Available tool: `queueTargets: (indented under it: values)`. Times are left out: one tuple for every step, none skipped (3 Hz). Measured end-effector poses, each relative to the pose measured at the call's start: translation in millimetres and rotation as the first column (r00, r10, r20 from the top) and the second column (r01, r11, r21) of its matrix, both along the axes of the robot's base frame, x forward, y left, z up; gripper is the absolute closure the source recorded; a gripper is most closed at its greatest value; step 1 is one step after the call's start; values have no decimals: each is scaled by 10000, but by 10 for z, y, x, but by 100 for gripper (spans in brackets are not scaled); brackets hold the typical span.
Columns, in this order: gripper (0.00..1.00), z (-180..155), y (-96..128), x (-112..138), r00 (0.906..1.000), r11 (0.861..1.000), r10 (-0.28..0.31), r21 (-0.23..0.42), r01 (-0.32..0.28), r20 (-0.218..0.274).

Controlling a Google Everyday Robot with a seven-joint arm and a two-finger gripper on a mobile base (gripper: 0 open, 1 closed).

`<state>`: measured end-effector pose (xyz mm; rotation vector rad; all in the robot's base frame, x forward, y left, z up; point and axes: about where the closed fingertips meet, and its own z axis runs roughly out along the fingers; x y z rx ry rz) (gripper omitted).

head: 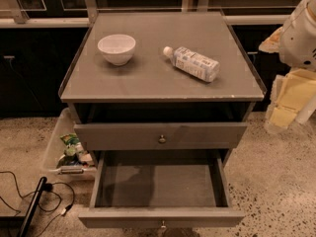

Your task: Close middle drawer

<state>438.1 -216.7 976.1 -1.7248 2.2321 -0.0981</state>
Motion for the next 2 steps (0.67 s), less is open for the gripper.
queueTargets:
  values:
    - [0, 0, 0, 0, 10000, 10000, 0, 0, 0, 0]
    - [0, -193, -13, -64, 9998, 10000, 82, 36, -82, -153]
